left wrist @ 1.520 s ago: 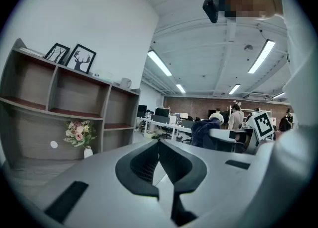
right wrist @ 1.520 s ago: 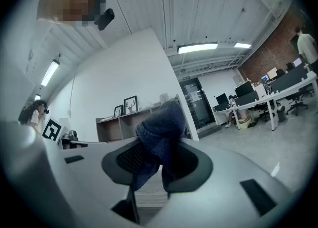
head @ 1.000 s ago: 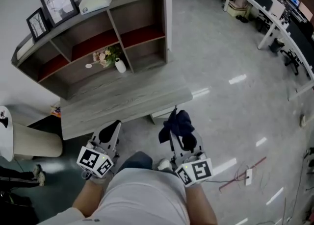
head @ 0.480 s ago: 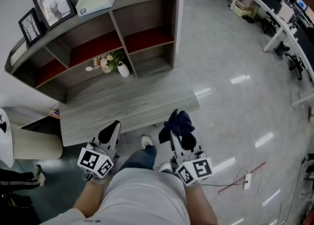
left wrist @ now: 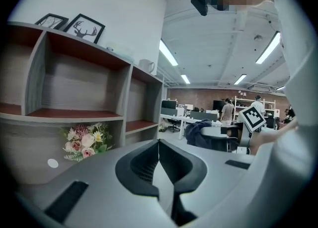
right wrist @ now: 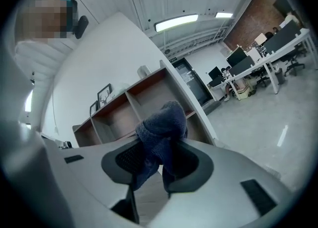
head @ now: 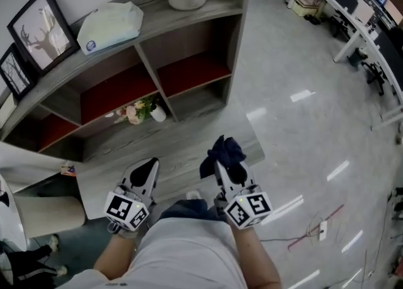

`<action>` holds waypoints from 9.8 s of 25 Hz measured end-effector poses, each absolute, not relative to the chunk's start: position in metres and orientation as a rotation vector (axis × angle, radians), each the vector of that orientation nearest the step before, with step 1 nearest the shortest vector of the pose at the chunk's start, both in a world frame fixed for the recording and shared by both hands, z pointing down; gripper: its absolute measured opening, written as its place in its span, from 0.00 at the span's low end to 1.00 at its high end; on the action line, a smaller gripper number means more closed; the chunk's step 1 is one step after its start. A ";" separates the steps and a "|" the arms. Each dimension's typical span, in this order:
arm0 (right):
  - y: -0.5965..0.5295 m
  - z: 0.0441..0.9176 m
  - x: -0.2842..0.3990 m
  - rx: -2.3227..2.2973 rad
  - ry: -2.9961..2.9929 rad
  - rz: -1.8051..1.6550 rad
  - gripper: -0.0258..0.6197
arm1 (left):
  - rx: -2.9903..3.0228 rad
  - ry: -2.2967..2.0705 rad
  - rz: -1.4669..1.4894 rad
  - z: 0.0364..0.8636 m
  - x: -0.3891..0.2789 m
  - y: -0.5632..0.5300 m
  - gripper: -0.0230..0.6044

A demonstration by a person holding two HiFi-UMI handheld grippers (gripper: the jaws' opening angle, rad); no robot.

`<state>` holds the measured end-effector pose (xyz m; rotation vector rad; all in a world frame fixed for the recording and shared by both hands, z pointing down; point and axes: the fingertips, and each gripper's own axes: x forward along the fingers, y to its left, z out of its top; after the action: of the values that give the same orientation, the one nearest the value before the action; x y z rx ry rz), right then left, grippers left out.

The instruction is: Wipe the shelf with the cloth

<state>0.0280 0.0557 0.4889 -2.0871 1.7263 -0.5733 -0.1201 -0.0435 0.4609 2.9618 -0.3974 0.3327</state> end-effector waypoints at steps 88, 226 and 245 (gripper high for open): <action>-0.172 0.512 0.195 -2.405 1.920 -0.840 0.22 | 2.924 -0.622 0.295 0.450 -0.096 -0.134 0.06; -0.302 0.464 0.158 -1.306 1.410 -1.090 0.19 | 2.652 -1.322 0.338 0.452 -0.058 -0.088 0.06; -0.268 0.466 0.246 -1.428 1.143 -0.904 0.19 | 2.668 -1.296 0.345 0.452 -0.053 -0.086 0.06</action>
<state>0.2459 -0.2682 0.4664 -1.4279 1.1426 -0.9045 -0.0534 -0.0865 0.4525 2.6680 -1.2964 0.3447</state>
